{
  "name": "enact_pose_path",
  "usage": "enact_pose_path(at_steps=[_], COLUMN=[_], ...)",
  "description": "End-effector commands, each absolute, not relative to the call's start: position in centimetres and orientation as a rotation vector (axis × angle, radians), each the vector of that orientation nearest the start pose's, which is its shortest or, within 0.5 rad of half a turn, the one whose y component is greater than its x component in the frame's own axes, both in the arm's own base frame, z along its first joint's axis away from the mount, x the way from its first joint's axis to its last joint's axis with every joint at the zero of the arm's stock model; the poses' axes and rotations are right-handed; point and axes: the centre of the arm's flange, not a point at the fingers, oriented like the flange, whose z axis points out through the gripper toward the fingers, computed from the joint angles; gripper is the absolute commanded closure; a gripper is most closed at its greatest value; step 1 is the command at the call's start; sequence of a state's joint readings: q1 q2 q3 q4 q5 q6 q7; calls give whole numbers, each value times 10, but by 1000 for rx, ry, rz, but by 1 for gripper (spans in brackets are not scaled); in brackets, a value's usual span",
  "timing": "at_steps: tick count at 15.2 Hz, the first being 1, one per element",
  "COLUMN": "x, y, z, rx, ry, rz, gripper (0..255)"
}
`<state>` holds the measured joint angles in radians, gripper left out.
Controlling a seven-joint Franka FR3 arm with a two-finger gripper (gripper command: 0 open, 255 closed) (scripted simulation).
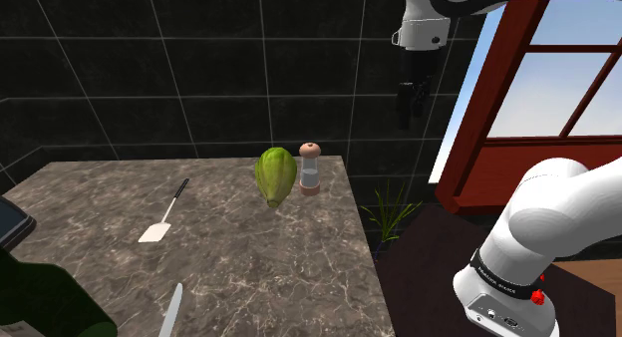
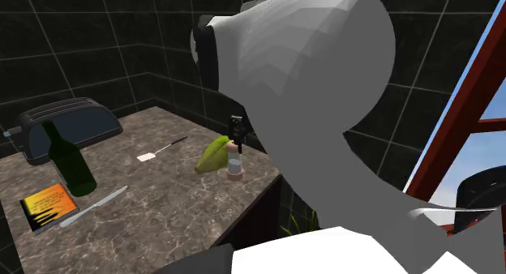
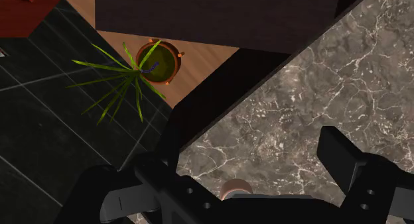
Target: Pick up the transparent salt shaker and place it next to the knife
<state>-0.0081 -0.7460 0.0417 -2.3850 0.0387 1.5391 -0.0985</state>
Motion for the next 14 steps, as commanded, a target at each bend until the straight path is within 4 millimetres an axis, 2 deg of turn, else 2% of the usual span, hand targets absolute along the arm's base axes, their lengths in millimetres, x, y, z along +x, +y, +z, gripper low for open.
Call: enact_pose_path(at_steps=[1, 14], x=[312, 447], y=[18, 63], z=[562, 489], rx=[-3118, -3142], ry=[-186, -95], rz=[156, 30], gripper=[0, 0])
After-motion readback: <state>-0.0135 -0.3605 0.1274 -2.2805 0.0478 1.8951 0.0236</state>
